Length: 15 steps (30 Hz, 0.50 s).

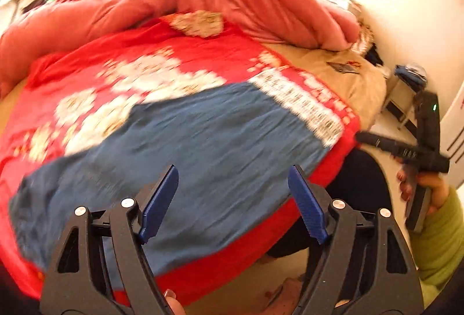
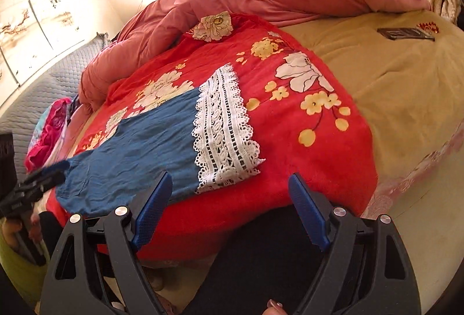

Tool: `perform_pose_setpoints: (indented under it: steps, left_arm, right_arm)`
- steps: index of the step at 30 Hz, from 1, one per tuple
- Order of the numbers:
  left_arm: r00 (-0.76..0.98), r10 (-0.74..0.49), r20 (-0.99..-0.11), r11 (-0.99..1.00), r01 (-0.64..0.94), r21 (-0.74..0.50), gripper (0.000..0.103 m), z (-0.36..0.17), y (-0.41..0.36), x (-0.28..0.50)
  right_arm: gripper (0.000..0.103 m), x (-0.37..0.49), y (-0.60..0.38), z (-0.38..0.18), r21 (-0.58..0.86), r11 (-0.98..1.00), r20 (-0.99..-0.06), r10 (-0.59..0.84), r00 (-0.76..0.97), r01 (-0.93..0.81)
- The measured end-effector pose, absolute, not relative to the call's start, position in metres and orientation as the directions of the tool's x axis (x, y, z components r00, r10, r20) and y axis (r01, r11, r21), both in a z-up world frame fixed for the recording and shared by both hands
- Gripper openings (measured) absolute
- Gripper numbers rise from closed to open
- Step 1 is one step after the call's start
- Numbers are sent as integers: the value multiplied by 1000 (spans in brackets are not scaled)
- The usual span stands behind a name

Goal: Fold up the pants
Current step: 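Grasp the lace-trimmed edge with the left gripper while the right gripper grasps the denim beside it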

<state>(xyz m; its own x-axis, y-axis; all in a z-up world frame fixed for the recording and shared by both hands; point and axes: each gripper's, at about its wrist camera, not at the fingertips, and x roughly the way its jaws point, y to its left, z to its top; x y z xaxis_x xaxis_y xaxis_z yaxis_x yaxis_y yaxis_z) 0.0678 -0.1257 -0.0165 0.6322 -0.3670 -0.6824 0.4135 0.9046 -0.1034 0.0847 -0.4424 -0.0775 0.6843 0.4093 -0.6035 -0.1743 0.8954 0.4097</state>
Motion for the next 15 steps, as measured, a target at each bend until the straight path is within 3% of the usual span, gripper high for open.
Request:
perform_pose_setpoints:
  steps: [8, 15]
  left_arm:
    - [570, -381, -728, 853, 521, -39, 71, 2, -189, 142]
    - [467, -410, -784, 839, 529, -124, 71, -6, -216, 213]
  right_arm:
    - [81, 96, -435, -81, 452, 871, -580, 449, 680, -190]
    - [81, 119, -427, -87, 471, 862, -588, 464, 663, -185]
